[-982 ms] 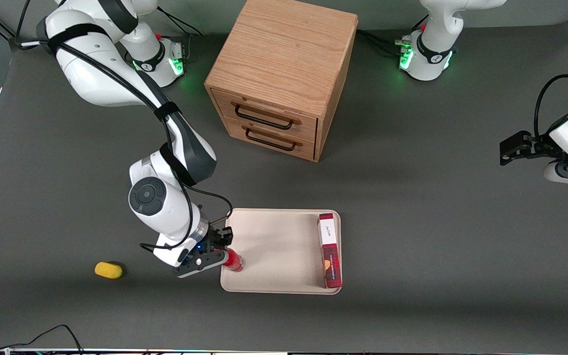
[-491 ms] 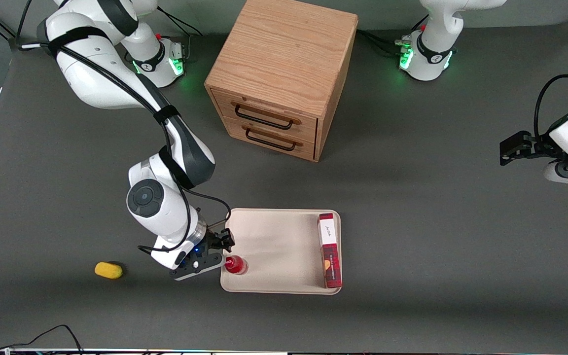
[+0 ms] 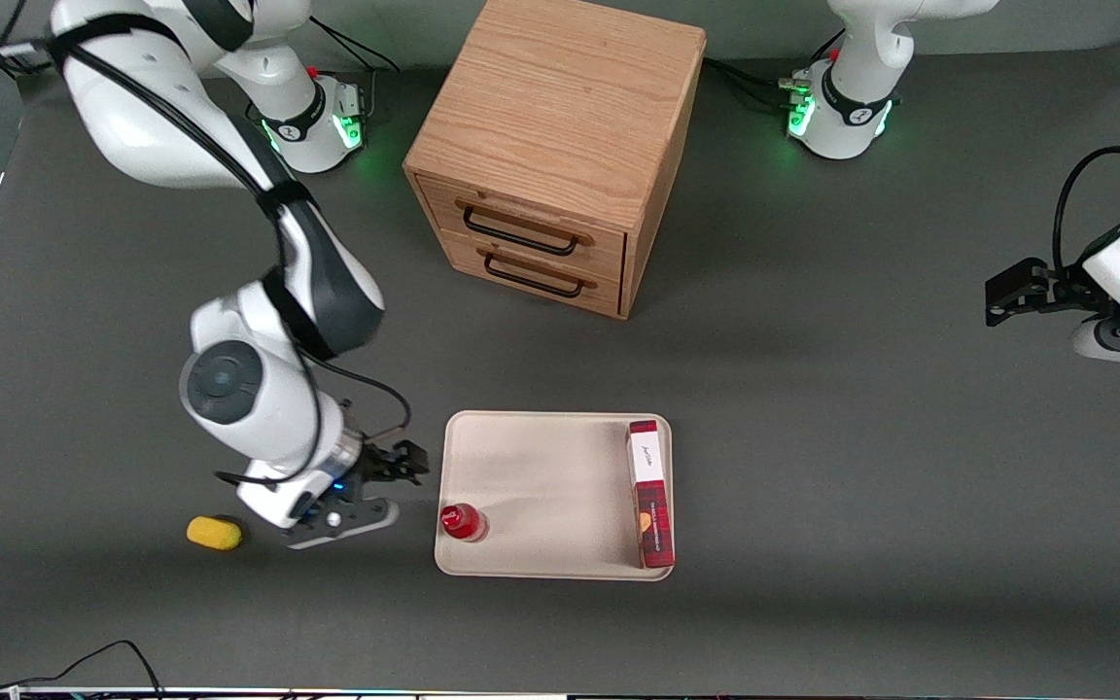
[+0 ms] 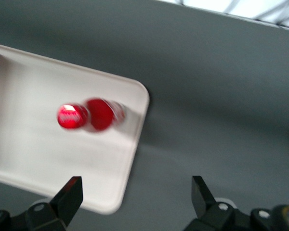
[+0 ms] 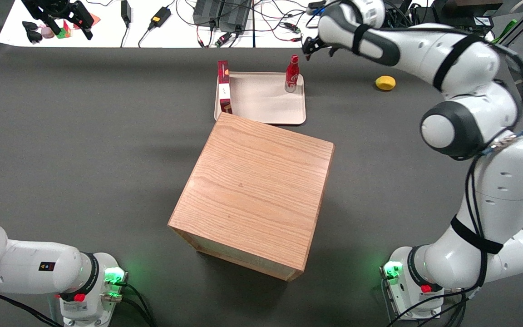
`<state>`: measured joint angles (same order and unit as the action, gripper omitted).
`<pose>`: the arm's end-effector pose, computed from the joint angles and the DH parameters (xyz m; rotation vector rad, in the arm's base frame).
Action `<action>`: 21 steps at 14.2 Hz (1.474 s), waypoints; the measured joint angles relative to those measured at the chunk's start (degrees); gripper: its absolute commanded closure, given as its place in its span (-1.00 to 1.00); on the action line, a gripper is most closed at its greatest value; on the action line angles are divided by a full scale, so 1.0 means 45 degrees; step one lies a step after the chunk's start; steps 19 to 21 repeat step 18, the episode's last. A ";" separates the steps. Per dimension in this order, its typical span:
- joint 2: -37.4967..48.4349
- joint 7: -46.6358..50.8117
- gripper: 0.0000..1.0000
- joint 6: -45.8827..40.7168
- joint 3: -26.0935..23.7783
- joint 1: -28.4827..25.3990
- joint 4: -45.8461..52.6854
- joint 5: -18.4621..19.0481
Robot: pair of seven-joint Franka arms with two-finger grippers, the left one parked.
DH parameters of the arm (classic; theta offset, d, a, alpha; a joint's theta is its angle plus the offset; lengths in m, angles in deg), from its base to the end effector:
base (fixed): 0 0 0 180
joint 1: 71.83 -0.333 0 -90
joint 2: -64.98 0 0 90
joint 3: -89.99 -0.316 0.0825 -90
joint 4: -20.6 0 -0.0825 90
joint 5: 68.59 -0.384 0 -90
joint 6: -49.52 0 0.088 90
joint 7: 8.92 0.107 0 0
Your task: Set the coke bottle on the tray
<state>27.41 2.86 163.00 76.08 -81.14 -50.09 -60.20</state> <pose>0.7052 0.2417 0.4018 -3.0836 -0.3002 -0.1577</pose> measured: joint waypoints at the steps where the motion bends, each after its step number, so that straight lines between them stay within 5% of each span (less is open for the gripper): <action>1: 0.0768 0.0017 -1.00 -0.0538 0.0001 0.0353 -0.0523 -0.0238; 9: 0.6908 -0.0974 -1.00 -0.6073 -0.0357 0.3792 -0.3138 -0.1482; 21: 0.8717 -0.1618 -1.00 -0.6751 -0.0366 0.5053 -0.3480 -0.1966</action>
